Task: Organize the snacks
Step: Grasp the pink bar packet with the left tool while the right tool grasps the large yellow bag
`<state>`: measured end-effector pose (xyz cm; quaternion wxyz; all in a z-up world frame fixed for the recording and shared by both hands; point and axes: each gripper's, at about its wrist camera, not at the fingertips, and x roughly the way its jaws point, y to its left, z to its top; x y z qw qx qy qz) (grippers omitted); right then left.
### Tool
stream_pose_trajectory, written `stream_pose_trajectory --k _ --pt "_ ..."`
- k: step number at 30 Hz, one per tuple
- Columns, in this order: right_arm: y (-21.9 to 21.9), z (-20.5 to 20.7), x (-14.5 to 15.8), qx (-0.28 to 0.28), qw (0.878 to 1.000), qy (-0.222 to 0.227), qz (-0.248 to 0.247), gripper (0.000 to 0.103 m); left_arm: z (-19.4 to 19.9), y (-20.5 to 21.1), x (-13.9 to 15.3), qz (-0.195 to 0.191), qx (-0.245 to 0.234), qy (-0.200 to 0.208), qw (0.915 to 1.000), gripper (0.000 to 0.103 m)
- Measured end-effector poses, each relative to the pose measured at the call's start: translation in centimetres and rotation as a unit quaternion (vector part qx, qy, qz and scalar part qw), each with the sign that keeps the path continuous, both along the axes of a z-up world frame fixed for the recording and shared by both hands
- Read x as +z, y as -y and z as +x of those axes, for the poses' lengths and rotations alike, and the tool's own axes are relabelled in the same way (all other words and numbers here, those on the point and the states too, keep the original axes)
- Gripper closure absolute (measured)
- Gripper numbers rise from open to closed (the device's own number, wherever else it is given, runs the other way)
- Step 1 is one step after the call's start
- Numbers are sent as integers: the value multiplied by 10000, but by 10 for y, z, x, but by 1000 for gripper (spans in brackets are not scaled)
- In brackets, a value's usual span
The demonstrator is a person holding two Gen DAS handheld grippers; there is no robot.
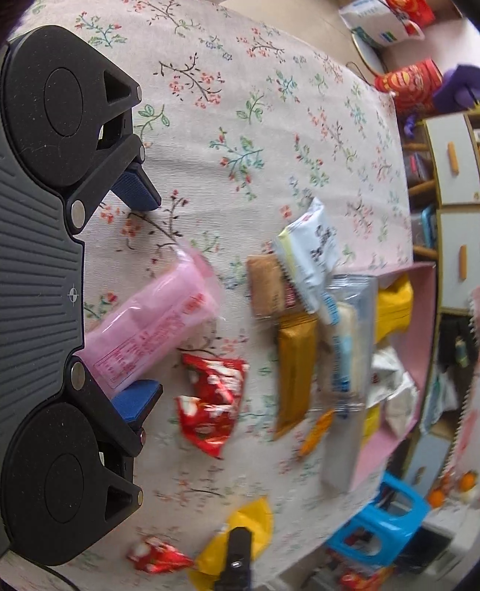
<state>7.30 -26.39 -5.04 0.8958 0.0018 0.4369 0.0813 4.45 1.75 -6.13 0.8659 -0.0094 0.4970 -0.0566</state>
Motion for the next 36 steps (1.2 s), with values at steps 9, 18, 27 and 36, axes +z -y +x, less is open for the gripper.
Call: stream_pose_trajectory --k 9,18,27,36 --pt "4 3 -18 21 9992 -222 -324 12 -12 -17 -2 279 -153 105 9994 6" --pt "2 3 -25 70 9986 -345 -405 18 -15 -22 3 55 -277 364 9989 25" --pt "2 4 -23 103 9987 -279 -403 34 -15 -10 4 122 -580 531 9968 51" --pt "-1 4 -21 182 9989 -186 -394 56 -16 -6 6 249 -619 629 9958 70"
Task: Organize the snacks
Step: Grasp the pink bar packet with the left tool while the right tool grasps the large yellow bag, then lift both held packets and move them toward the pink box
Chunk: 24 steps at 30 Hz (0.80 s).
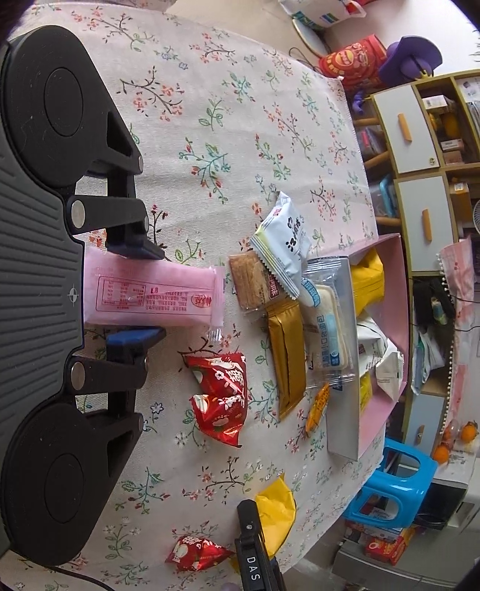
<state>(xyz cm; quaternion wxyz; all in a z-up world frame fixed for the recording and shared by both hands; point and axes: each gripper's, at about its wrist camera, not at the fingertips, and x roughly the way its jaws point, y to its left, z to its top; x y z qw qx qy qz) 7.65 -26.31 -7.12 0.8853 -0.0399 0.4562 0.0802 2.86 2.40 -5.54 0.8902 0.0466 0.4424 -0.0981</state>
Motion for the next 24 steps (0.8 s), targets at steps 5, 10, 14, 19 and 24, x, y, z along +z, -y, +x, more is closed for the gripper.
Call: stream_pose_trajectory --k 5,10,14,19,24 --pt "-2 -1 2 72 10000 38 5 63 0 -1 2 -20 19 24 10000 73" --pt "-3 -2 6 103 9999 84 51 67 -1 -1 7 -4 39 113 9999 73" --pt "-3 -3 10 97 9998 143 104 68 -1 -1 12 -23 14 175 9998 74" --pt "-5 -5 17 121 9995 244 171 69 -1 -2 19 -74 26 247 9997 74" --pt "-11 -4 24 191 9991 331 200 69 2 -3 25 -150 80 321 9993 74"
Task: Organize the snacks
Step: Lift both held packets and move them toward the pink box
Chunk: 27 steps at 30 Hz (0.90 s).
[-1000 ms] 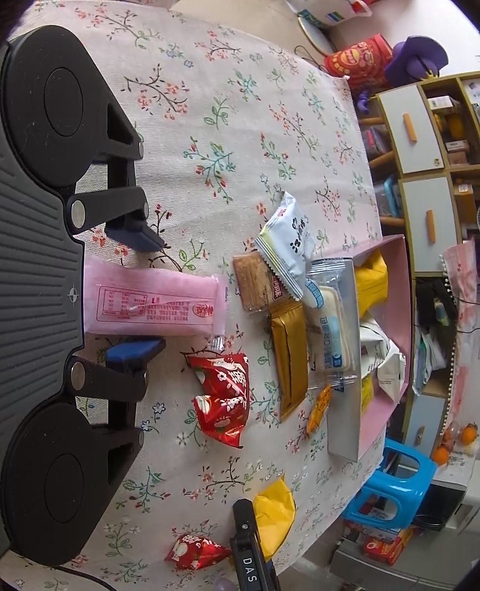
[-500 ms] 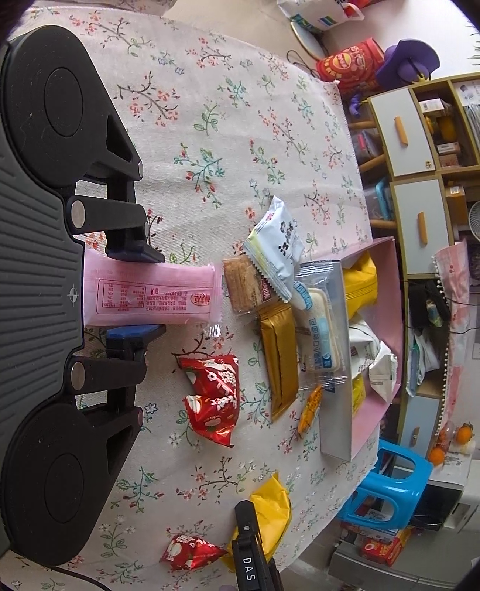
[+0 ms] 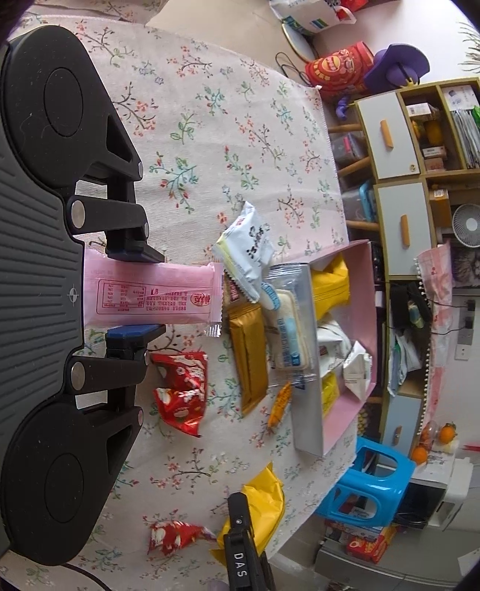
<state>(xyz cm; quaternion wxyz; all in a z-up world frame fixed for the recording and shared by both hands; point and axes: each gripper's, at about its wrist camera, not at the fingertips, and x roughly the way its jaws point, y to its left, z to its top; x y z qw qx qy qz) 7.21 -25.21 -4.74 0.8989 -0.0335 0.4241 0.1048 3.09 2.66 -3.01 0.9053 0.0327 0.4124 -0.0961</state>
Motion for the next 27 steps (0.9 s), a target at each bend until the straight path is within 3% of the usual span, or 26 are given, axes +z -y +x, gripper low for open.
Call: stream_pose_trajectory --k 16,23,27 --pt "-30 11 32 164 9991 295 276 69 20 2 24 -201 176 387 9989 74" --pt "-47 36 48 253 9983 319 416 69 49 2 36 -698 310 340 9965 74" --pt "-54 53 53 340 9974 329 537 69 72 10 41 -699 303 347 9965 74"
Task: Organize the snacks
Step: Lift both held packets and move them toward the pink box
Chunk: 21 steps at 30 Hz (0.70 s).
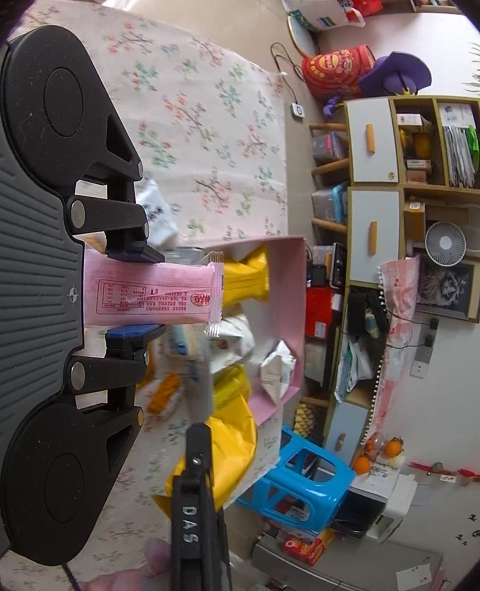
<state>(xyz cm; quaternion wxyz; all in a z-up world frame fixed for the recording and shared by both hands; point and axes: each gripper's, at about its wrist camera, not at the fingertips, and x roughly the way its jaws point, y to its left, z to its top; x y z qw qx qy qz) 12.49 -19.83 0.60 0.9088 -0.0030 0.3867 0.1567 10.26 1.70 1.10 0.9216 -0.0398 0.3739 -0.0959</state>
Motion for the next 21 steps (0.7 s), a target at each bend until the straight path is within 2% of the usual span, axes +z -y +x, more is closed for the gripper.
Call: stream_pose_trajectory --k 6,14,21 --pt "2 34 -7 -31 10000 -48 -47 69 45 16 5 65 -50 71 9999 74" --pt "21 74 -15 -150 9997 -11 211 68 100 36 -2 9 -150 323 9994 74" --pt "34 98 -30 -221 9989 -61 398 68 141 52 -10 -6 -146 350 9993 74"
